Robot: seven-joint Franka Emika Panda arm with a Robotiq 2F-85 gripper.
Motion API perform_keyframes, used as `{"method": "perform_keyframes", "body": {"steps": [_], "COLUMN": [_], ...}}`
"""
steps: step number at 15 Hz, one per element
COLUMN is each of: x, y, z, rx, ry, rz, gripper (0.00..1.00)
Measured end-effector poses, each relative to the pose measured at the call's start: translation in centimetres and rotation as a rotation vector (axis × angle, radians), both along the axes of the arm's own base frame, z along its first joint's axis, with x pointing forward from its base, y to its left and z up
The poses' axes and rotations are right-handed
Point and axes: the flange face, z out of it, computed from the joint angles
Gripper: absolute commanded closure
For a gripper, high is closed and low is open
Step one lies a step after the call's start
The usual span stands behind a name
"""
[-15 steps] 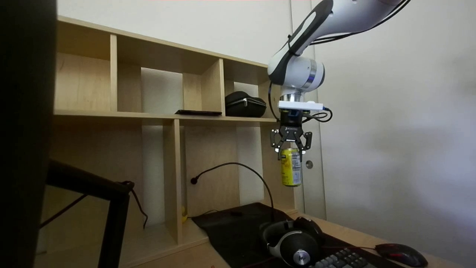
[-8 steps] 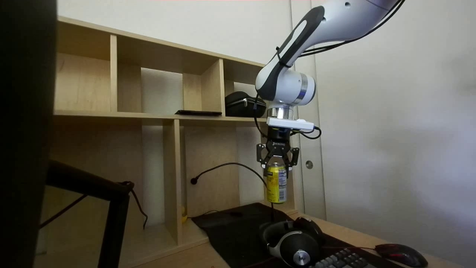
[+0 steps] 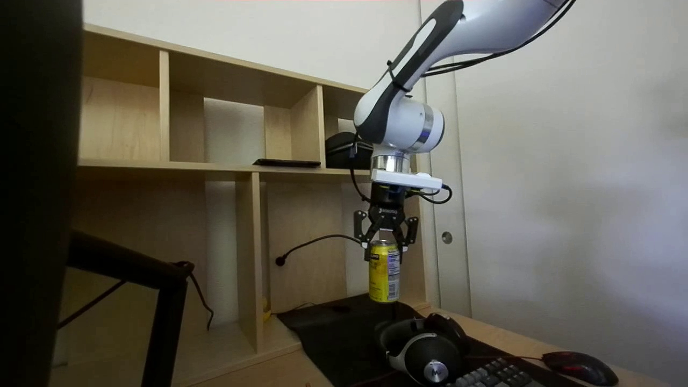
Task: Move the yellow can to the left
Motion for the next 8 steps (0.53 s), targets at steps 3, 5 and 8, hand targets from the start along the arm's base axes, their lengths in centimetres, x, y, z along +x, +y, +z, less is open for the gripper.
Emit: {"method": "perform_keyframes", "body": {"steps": [3,5,8], "x": [-1.4,-1.5,-1.4], "y": [5.9,7.1,6.1], "z": [-0.3,-0.3,-0.4], "rx": [0.011,0.010,0.008], "ry": [0.008,0.010,0.010], "rz": [0.071,0.077,0.062], "gripper": [0.30,0.30,0.55]}}
